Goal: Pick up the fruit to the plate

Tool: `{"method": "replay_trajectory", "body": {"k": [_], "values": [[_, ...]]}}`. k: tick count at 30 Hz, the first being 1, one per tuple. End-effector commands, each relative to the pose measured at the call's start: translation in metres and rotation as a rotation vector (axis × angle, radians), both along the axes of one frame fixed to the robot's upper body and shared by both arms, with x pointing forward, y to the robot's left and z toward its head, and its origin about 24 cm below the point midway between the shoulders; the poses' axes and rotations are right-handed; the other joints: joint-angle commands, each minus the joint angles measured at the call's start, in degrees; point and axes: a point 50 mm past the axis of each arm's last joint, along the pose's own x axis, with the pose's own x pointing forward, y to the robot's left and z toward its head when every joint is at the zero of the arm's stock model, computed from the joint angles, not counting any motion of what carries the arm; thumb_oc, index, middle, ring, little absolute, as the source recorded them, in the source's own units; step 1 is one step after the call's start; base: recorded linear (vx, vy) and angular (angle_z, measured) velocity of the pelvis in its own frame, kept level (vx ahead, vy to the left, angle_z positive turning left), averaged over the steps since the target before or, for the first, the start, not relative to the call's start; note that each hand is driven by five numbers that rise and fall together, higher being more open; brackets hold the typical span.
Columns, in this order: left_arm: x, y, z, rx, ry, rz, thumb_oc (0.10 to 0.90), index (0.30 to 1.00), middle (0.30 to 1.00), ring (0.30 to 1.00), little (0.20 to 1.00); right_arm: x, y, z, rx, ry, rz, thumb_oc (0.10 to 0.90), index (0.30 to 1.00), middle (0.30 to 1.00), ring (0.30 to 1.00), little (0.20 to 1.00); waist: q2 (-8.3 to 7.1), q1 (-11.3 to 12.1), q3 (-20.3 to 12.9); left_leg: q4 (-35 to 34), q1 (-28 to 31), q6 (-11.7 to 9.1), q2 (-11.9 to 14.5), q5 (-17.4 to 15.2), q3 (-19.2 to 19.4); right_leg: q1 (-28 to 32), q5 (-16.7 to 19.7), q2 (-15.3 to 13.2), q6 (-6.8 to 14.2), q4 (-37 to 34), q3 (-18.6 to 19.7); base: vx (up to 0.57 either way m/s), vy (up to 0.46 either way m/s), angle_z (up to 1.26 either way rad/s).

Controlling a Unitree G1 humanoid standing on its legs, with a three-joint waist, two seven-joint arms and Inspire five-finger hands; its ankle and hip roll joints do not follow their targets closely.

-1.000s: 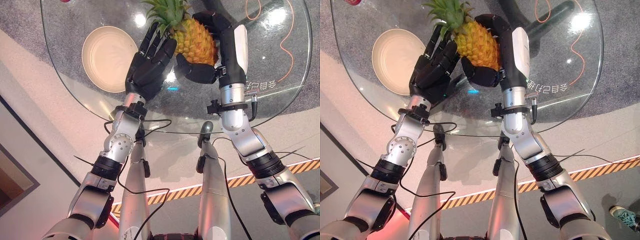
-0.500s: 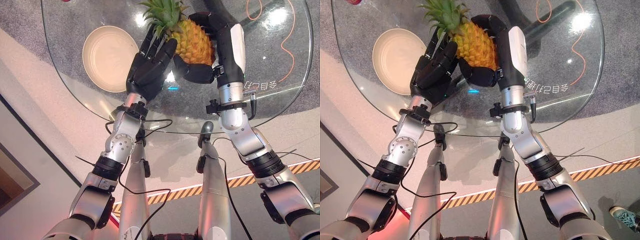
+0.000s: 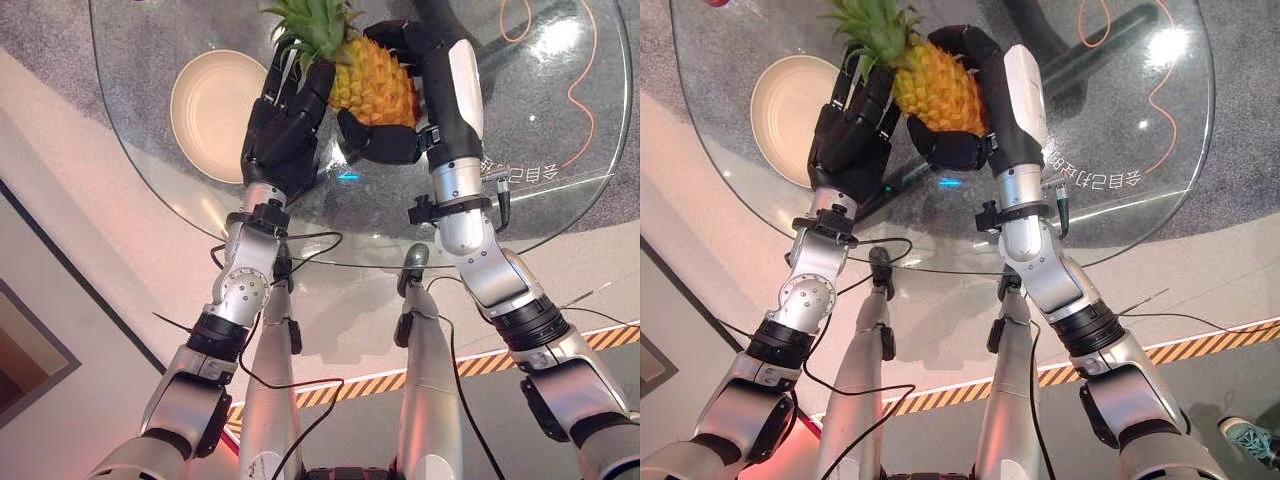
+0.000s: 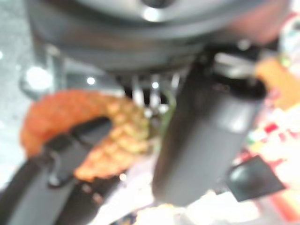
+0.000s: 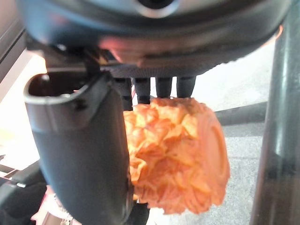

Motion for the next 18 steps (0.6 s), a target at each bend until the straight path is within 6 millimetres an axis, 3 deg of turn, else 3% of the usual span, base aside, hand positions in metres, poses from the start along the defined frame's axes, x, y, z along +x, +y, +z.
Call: {"method": "replay_trajectory", "body": {"k": [1, 18], "values": [[-0.033, -0.002, 0.070, -0.087, -0.375, -0.031, 0.800, 0.900, 0.900, 0.900, 0.900, -0.043, 0.024, 0.051, -0.049, -0.307, 0.174, 0.100, 0.300, 0.300, 0.300, 0.200, 0.09, -0.87, -1.09, 3.95, -0.98, 1.46, -2.50, -3.75, -1.32, 2.90, 3.40, 1.59, -0.09, -5.85, -3.07, 0.00, 0.000, 0.00], [-0.032, 0.008, 0.071, -0.093, -0.357, 0.036, 0.800, 0.900, 0.900, 0.900, 0.900, -0.045, 0.023, 0.053, -0.189, -0.330, 0.180, 0.100, 0.300, 0.300, 0.300, 0.200, -0.19, -0.82, -1.09, 4.19, -1.92, 1.43, -2.56, -3.34, -1.67, 2.06, 3.76, 1.60, 0.05, -5.72, -3.21, 0.00, 0.000, 0.00]]}}
